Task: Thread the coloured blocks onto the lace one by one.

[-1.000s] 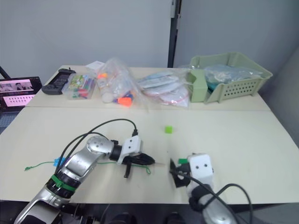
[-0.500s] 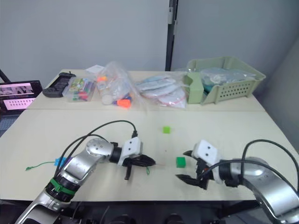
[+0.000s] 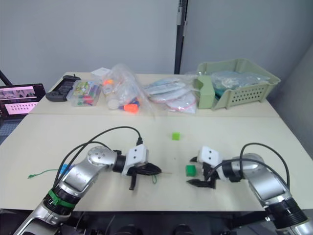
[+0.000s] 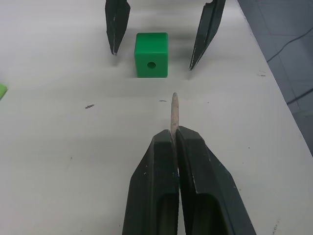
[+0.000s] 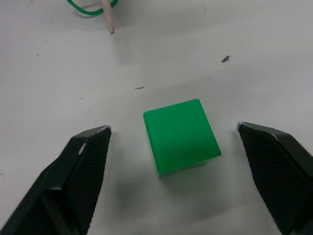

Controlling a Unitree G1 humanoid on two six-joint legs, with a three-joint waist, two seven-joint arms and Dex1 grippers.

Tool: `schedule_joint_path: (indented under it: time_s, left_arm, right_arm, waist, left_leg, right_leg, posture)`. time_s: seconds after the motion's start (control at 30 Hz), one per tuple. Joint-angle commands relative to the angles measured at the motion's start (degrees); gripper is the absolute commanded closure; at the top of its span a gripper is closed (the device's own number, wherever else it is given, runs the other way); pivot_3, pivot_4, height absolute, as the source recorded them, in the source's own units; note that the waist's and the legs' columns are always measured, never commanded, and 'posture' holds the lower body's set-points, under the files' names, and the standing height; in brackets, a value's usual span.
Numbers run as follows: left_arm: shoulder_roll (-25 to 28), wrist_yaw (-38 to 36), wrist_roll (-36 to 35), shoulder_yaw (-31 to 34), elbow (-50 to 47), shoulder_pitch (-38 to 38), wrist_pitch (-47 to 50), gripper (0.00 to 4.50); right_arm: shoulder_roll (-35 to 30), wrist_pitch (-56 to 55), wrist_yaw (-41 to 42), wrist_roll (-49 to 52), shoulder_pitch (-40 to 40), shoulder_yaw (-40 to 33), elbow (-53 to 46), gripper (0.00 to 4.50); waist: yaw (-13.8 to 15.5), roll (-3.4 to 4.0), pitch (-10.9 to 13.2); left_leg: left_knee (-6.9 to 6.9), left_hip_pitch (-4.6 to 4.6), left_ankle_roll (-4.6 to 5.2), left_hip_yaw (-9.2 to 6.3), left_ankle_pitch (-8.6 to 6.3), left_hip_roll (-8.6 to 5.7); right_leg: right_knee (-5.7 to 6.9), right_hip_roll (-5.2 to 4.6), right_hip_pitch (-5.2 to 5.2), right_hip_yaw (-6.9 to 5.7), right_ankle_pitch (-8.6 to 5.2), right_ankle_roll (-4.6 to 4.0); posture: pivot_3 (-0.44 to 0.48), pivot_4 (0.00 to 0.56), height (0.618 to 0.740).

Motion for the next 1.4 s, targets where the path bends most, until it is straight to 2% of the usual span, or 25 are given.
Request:
schedule_joint_path:
  time_s: [0.03,0.2,0.23,0.67,0.9,1.4]
  left_arm:
    - [0.0,0.5,-0.2,0.4,-1.1,-1.0,-0.2,4.50]
    - [-0.3,0.5,0.1,-0.3,-0.5,-1.6,-0.6,4.50]
    - [-0.3,0.5,0.0,-0.3,-0.4,-1.6,-0.6,4.50]
    - [-2.4,3.1,2.5,-2.6,0.7,-2.9,0.0,4.50]
    - [-1.9,3.2,3.2,-3.1,0.5,-3.2,1.3,4.50]
    - [-4.6,4.6,3.8,-4.6,1.3,-4.8,2.1,4.50]
  right_arm:
    - [0.3,0.5,0.6,0.9,-0.7,-1.4,-0.2,1.47]
    - [0.5,0.5,0.2,-0.3,-0.5,-1.3,-0.1,3.23]
    - [0.7,0.7,0.2,-0.1,-0.5,-1.4,-0.2,3.32]
    - [4.2,3.6,-1.0,-1.4,-2.0,2.3,-4.4,3.32]
    - [4.6,3.9,-0.8,-1.9,-2.5,2.2,-4.1,3.32]
    - [5.3,6.6,-1.0,-1.5,-2.1,2.6,-7.5,3.32]
  waist:
    - [0.0,0.00,0.0]
    - [0.0,0.00,0.0]
    - [0.0,0.00,0.0]
    - [0.0,0.00,0.0]
    - [0.0,0.00,0.0]
    - [0.0,0.00,0.0]
  left_leg:
    - [0.00,0.00,0.00,0.00,0.00,0.01]
    - [0.00,0.00,0.00,0.00,0.00,0.01]
    - [0.00,0.00,0.00,0.00,0.00,0.01]
    - [-0.01,0.00,0.00,-0.01,0.00,-0.01]
    - [0.00,0.01,0.00,-0.01,0.00,-0.02]
    - [-0.01,0.00,0.00,-0.01,0.00,-0.02]
  right_leg:
    - [0.00,0.00,0.00,0.00,0.00,0.00]
    - [0.00,-0.01,0.00,0.00,0.00,0.00]
    - [0.00,0.00,0.00,0.00,0.00,0.00]
    - [0.01,0.01,-0.01,0.00,0.00,0.00]
    - [0.01,0.00,0.00,0.00,0.00,0.00]
    - [0.01,0.00,-0.01,0.00,0.00,0.00]
  posture:
    - [0.000,0.150,0.740]
    - [0.000,0.150,0.740]
    - [0.000,0.150,0.740]
    - [0.000,0.150,0.740]
    - [0.000,0.150,0.740]
    - [0.000,0.150,0.740]
